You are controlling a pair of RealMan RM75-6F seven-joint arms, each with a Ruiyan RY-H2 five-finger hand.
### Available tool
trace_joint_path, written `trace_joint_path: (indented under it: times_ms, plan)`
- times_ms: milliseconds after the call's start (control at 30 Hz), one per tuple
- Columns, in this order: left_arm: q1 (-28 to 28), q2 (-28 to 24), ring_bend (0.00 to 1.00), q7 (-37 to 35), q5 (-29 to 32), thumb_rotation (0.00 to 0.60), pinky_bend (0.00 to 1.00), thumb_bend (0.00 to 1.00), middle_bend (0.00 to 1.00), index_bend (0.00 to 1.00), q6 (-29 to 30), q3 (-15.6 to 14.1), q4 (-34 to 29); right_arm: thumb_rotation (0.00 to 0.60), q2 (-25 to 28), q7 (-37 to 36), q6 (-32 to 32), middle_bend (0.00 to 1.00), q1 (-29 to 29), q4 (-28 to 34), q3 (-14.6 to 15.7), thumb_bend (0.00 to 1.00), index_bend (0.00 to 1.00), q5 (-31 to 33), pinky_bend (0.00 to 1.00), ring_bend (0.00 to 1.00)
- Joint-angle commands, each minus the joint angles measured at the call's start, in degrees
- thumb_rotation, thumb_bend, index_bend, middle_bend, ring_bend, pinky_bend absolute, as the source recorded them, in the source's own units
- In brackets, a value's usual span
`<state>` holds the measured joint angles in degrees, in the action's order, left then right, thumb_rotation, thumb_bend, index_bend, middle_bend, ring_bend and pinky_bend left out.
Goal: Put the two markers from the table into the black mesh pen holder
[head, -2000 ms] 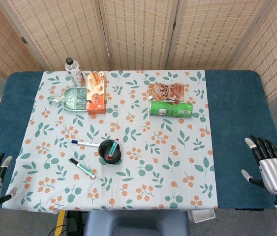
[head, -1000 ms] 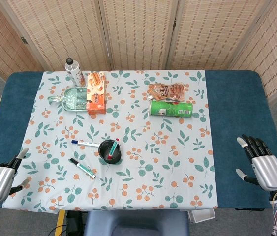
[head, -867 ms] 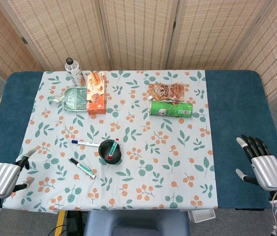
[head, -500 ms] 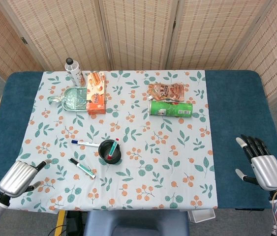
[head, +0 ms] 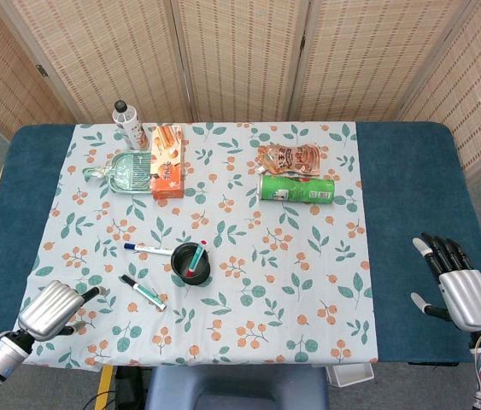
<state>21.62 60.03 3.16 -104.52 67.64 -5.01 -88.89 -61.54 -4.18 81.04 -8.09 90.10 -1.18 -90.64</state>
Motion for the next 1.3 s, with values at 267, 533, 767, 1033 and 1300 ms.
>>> trace_joint_path:
  times_ms: [267, 533, 767, 1033, 1300]
  plan:
    - [6.7, 2.21, 1.0, 1.08, -2.78, 0.6, 1.0, 0.22, 0.98, 0.4, -5.69, 0.42, -0.28, 0.6, -0.43, 1.42, -1.17, 0.0, -0.52, 0.22, 0.18, 0.24, 0.0, 0.31, 0.0, 0.0]
    - [8.67, 6.75, 1.0, -1.14, -3.5, 0.6, 1.0, 0.42, 0.99, 0.45, -4.89, 0.38, 3.05, 0.6, -0.13, 0.75, -1.01, 0.0, -0.56, -0.08, 0.25, 0.25, 0.0, 0.12, 0.0, 0.0]
    - [10.21, 9.53, 1.0, -2.97, -4.11, 0.6, 1.0, 0.47, 0.99, 0.46, -4.51, -0.17, 5.18, 0.6, -0.22, 0.7, -0.49, 0.0, -0.44, -0.03, 0.24, 0.25, 0.0, -0.07, 0.0, 0.0]
    - [13.47, 13.89, 1.0, -3.08, -3.1, 0.6, 1.0, 0.47, 0.99, 0.43, -9.45, -0.78, 7.81, 0.6, -0.22, 0.52, -0.69, 0.0, -0.68, -0.06, 0.58, 0.25, 0.0, -0.71, 0.0, 0.0]
    - [15.83, 17.01, 1.0, -3.97, -1.08, 0.6, 1.0, 0.4, 0.99, 0.41, -11.94, -0.53, 10.66, 0.6, 0.11, -0.7, -0.03, 0.0, -0.55, -0.53, 0.49, 0.25, 0.0, -0.9, 0.0, 0.0]
